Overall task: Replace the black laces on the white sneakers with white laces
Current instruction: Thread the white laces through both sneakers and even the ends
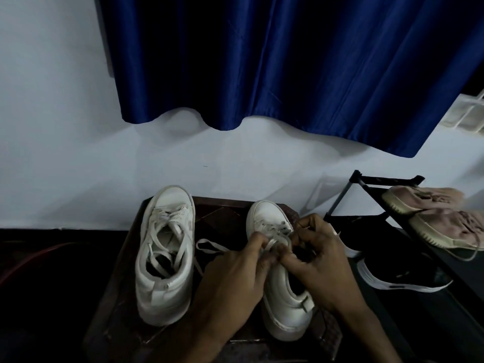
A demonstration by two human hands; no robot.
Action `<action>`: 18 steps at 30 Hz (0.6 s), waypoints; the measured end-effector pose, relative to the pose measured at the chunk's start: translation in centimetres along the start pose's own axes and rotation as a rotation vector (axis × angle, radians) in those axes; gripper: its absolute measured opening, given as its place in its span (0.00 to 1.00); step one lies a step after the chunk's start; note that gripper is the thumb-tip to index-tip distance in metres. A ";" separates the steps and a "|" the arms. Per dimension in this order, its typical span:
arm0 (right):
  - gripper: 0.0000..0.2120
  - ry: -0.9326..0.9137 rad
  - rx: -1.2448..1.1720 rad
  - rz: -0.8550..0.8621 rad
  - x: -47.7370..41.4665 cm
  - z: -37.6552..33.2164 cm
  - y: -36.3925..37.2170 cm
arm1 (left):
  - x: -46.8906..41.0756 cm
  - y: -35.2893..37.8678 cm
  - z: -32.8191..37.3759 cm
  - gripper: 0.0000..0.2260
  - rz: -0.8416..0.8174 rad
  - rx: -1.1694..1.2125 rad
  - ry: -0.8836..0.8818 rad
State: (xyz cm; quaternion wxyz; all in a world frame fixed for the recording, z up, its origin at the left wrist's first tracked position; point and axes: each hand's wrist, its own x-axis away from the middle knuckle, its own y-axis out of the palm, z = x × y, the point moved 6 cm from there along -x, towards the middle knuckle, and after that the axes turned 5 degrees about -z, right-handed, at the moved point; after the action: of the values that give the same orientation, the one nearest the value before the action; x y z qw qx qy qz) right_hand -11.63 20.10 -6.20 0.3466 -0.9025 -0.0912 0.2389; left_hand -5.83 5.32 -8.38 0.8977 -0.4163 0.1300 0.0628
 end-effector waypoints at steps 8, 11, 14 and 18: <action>0.14 0.008 0.061 0.016 0.0 0.0 -0.1 | 0.0 -5.9 0.5 0.09 0.440 1.106 -0.038; 0.13 0.049 0.045 0.017 0.1 0.2 -0.1 | 1.1 -7.0 1.2 0.11 0.571 1.150 0.087; 0.12 0.040 0.061 0.025 0.1 -0.1 -0.2 | 1.6 -5.5 1.5 0.12 0.521 0.927 0.176; 0.12 0.030 0.060 0.029 0.1 -0.2 -0.3 | 1.7 -2.7 0.5 0.15 0.348 0.603 0.265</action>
State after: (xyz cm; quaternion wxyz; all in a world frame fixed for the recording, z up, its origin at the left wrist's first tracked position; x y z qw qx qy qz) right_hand -11.45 20.30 -5.91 0.3714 -0.8963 -0.0657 0.2331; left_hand -3.47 4.01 -6.60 0.9312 -0.1095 0.3266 0.1191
